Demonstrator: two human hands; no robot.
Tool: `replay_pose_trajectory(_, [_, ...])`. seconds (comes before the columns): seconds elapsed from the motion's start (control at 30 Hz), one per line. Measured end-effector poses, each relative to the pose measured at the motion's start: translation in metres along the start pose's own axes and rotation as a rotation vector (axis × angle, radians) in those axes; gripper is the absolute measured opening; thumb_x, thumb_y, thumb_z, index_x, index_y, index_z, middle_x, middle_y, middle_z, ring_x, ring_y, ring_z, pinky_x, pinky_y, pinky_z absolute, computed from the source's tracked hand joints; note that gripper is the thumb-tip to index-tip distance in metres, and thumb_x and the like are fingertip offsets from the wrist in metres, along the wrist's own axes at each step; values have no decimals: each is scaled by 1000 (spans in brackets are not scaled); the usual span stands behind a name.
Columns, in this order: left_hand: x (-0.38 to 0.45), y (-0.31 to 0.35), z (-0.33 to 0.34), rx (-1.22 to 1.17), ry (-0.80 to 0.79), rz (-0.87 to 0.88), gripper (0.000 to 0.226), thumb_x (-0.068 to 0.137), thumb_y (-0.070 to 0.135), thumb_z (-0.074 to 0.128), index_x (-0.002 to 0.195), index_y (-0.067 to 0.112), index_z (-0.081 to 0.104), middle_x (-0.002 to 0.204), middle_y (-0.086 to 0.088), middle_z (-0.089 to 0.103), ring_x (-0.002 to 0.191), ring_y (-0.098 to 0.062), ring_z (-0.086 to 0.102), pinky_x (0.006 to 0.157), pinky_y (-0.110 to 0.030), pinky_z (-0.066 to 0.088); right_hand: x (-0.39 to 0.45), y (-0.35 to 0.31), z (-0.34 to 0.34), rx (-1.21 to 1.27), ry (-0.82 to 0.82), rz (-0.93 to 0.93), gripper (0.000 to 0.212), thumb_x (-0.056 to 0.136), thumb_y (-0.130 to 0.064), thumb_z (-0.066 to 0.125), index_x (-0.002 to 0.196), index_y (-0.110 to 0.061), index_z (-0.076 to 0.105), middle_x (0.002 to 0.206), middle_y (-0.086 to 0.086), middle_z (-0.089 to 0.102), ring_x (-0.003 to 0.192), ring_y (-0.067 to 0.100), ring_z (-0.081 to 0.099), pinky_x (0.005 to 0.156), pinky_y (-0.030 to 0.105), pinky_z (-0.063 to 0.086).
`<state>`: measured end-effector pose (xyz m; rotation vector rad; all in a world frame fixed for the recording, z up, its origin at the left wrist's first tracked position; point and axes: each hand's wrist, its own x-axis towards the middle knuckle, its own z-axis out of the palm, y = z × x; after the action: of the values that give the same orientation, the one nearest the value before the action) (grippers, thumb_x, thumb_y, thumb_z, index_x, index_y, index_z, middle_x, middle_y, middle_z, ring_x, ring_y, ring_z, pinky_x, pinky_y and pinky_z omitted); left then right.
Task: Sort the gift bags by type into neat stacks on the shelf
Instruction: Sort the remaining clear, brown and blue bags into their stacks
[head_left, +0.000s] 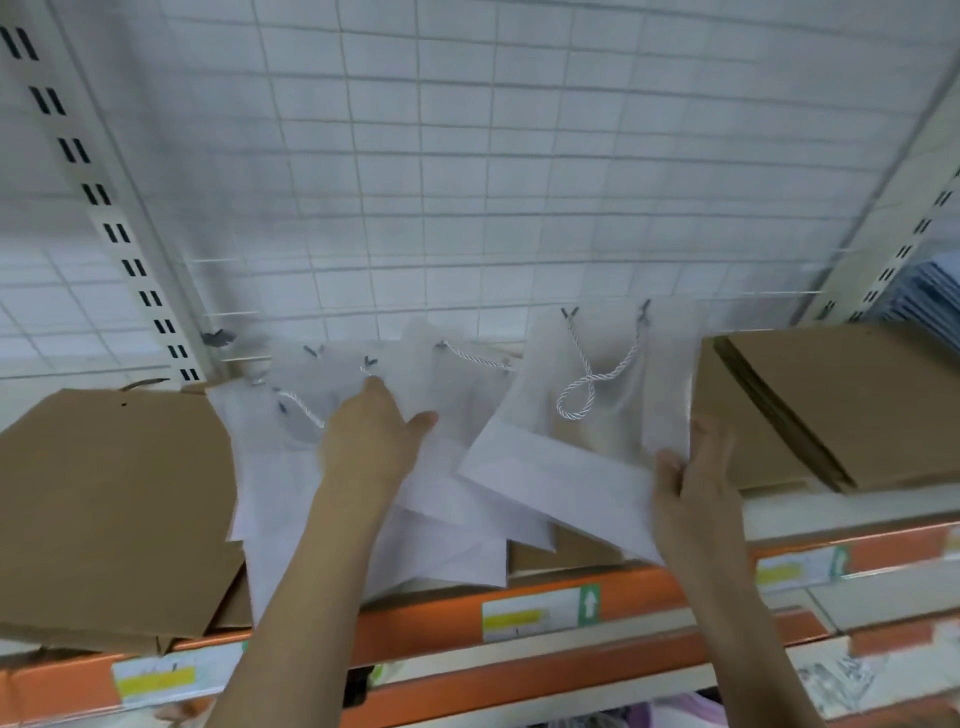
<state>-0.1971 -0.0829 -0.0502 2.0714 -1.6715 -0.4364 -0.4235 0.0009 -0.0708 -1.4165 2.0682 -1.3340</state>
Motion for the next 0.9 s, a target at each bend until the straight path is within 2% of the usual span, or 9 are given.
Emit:
replay_pose_trajectory(0.13, [-26,15,-6,-6,257,29,54,86,38,59,128,9,41,125,-15,46,105,-39,53,70,-38,35,22,10,-22,148,4,-31,31,97,-9,37,127,-12,29,107,0,49,84,19,45,61,23,24])
replay_pose_trajectory(0.2, [-40,32,-3,-99,347,22,56,85,36,62,130,10,42,123,-15,51,106,-38,53,72,-37,37,34,18,-39,255,-29,-27,26,97,-8,37,121,-13,28,115,-5,46,92,15,47,61,19,27])
replay_pose_trajectory(0.27, [-53,54,5,-248,411,32,50,84,31,65,124,8,46,100,-14,62,100,-37,56,73,-35,38,47,33,-59,324,-56,-34,23,96,-7,38,114,-18,28,115,-5,47,90,8,51,63,19,32])
replay_pose_trajectory(0.37, [-74,97,19,-349,474,118,29,85,24,64,105,11,48,62,4,54,66,-26,52,55,-28,29,73,67,-94,361,-93,-47,21,95,-5,41,107,-19,30,106,-2,52,74,-11,51,63,5,39])
replay_pose_trajectory(0.47, [-99,144,33,-426,505,180,22,85,19,63,100,13,47,61,12,45,53,-9,39,49,-27,23,96,93,-135,393,-133,-48,20,94,-3,43,101,-20,36,97,-4,55,72,-7,50,64,7,38])
replay_pose_trajectory(0.53, [-114,172,43,-463,553,200,19,86,17,62,98,16,47,63,13,47,52,-6,41,50,-18,32,111,109,-160,388,-158,-41,21,94,-3,44,88,-22,38,88,-4,53,69,-5,48,62,9,38])
replay_pose_trajectory(0.63, [-130,205,63,-531,538,204,18,88,16,59,103,16,49,74,14,58,62,8,55,56,1,35,132,139,-186,339,-166,-6,26,93,-6,45,81,-27,40,88,2,54,80,13,51,72,29,39])
replay_pose_trajectory(0.73, [-137,225,87,-645,462,177,14,90,16,55,100,21,48,74,20,58,67,21,54,59,-6,39,146,164,-205,321,-137,71,21,92,-11,48,84,-29,44,85,-4,56,80,16,52,70,33,39])
replay_pose_trajectory(0.9, [-135,248,122,-686,399,140,10,93,20,50,102,23,51,71,9,57,59,2,52,50,-6,36,157,185,-227,258,-65,117,10,91,-21,53,96,-23,45,84,-10,58,80,15,55,72,32,37])
